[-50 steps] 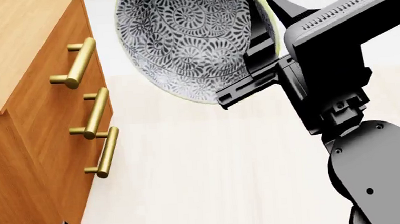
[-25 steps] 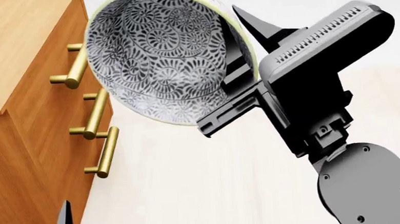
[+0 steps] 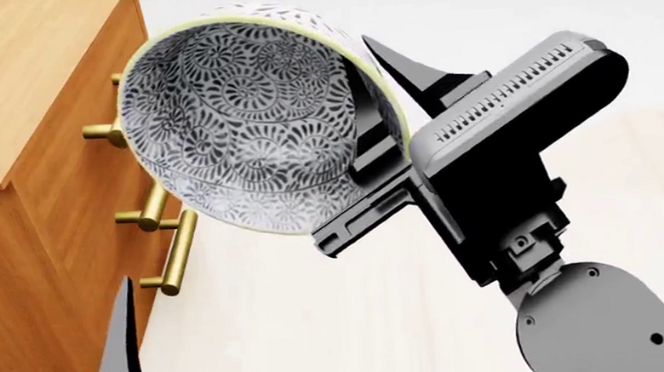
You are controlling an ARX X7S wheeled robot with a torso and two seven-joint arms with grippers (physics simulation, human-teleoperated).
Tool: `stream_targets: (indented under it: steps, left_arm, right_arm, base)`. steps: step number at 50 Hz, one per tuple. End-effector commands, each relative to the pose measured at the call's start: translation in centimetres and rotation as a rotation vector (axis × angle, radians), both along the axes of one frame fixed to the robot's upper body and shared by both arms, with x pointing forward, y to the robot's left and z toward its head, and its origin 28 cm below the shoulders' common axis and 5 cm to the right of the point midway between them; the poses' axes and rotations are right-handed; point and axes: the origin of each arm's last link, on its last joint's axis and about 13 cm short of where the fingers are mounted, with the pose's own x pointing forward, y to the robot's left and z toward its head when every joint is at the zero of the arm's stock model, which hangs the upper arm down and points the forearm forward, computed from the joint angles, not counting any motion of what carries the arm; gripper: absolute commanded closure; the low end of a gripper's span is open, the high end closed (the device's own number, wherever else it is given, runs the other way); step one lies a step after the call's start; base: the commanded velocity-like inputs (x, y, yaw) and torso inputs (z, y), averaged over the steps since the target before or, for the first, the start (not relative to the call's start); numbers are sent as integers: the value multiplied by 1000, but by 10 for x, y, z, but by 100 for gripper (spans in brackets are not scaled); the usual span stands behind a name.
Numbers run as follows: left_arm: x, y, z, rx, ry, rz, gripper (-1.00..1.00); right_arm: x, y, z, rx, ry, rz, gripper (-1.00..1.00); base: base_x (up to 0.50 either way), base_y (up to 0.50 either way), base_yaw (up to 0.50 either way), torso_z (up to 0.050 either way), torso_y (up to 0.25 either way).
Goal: Put the bowl on top of the cabinet.
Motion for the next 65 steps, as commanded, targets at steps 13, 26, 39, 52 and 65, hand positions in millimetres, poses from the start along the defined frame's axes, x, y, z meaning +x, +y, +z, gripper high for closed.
stream_targets:
  steps: [13, 26, 39, 52, 65]
  left_arm:
    - [16, -2, 19, 26, -4, -20, -100]
    - [26, 0, 19, 16, 14, -18, -100]
    - [30, 2, 19, 22, 17, -2, -100]
    - [45, 3, 15, 26, 49, 6, -100]
    - [50, 6, 13, 15, 61, 24, -100]
  right_arm:
    - [-30, 11, 0, -52, -84, 84, 100]
    - [-36, 14, -1, -64, -95, 106, 100]
    - [-39, 14, -2, -69, -97, 112, 100]
    - [-41, 15, -4, -77, -98, 117, 100]
    - [-41, 15, -3, -79, -99, 116, 100]
  base:
    - [0, 0, 0, 0, 0]
    - [0, 0, 0, 0, 1]
    - [0, 0, 0, 1, 0]
    - [0, 0, 0, 0, 1]
    - [0, 0, 0, 0, 0]
